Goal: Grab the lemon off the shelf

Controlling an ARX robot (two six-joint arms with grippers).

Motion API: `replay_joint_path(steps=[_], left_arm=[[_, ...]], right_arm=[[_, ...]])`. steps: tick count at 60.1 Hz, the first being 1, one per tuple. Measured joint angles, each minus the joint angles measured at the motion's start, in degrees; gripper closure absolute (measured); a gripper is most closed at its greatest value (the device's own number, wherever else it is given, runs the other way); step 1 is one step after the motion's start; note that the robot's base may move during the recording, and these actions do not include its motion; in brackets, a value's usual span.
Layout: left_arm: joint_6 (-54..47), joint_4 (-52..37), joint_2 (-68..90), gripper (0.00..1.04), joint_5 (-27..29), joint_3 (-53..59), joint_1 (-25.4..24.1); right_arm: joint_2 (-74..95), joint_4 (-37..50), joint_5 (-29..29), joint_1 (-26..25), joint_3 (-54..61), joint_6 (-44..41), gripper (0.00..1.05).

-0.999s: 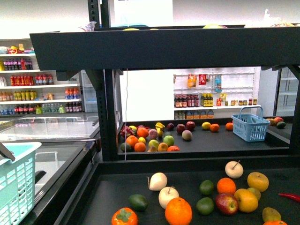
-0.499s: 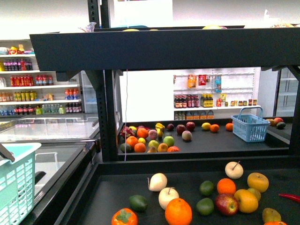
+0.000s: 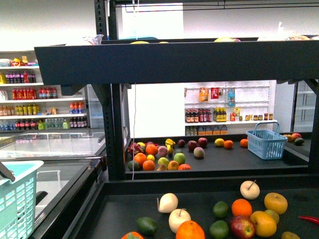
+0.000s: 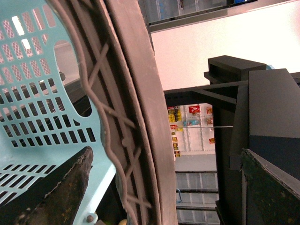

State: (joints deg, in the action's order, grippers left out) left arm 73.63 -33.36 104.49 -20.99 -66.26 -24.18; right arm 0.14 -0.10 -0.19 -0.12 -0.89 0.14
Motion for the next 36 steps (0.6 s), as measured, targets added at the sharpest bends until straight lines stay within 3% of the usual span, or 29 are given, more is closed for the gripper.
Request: replay_joint_path(steps=[18, 36], left_arm=[[-0.1, 1.0, 4.0, 0.09, 1.4, -6.3, 1.0], [-0.4, 3.3, 4.2, 0.64, 1.6, -6.6, 1.2]], right_arm=[[0.0, 0.0, 0.0, 0.0, 0.0, 0.0, 0.07], [0.0, 0.0, 0.0, 0.0, 0.0, 0.0, 0.07]])
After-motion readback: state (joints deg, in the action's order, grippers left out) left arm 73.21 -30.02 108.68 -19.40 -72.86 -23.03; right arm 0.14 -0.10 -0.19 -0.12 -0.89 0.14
